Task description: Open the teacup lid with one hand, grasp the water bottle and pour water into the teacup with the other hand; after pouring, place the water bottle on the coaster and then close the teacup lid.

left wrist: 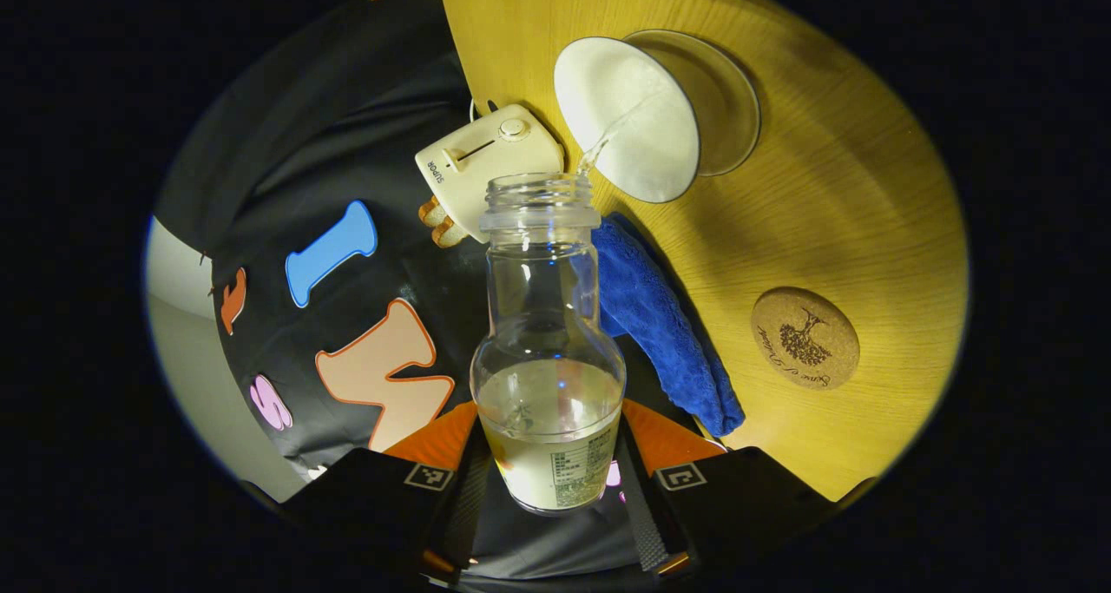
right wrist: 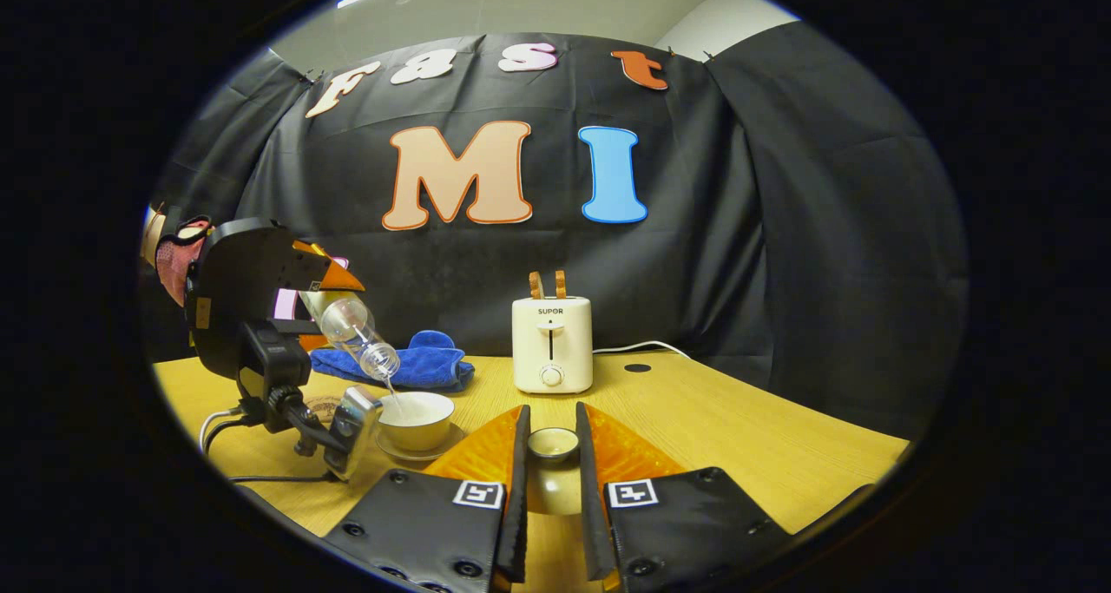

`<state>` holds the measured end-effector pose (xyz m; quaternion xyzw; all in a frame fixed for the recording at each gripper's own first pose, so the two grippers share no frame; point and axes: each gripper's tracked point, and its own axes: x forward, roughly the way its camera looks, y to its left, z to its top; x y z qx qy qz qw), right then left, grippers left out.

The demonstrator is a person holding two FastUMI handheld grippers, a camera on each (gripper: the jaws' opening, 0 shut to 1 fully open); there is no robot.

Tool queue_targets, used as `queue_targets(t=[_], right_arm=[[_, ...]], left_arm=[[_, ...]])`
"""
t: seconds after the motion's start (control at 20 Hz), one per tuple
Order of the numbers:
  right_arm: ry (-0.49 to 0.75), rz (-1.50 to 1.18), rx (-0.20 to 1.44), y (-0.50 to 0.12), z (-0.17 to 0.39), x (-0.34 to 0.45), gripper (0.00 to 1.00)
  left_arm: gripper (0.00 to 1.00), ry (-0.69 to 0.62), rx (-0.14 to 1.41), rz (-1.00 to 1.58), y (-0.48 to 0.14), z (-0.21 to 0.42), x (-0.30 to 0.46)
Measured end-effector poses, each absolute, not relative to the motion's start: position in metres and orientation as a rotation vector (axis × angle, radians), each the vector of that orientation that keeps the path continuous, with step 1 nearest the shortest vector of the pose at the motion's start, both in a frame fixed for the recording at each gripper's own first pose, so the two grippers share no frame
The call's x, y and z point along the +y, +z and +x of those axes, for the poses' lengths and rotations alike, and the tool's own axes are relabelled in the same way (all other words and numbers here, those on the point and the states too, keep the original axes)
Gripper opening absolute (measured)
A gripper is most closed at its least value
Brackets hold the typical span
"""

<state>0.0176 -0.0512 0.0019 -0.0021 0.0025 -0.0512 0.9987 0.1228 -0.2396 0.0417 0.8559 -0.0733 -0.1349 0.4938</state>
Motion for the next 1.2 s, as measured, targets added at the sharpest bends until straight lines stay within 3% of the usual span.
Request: queue_targets(t=[0.25, 0.6, 0.85, 1.2], right_arm=[[-0.104, -0.004, 0.005, 0.002, 0.017, -0.051, 0.29], [-0.104, -0.005, 0.004, 0.002, 0.018, -0.051, 0.29], [-0.105, -0.005, 0.005, 0.002, 0.017, -0.052, 0.29], [-0.104, -0.006, 0.006, 0.002, 0.017, -0.051, 0.29]], left_arm=[[0.67, -0.43, -0.027, 1.747, 0.025, 0.127, -0.228], [0.68, -0.575, 0.091, 0.946, 0.0, 0.111, -0.248], [0.68, -0.562, 0.16, 0.419, 0.008, 0.116, -0.251], [0.68, -0.516, 0.165, 0.042, 0.013, 0.13, -0.242]])
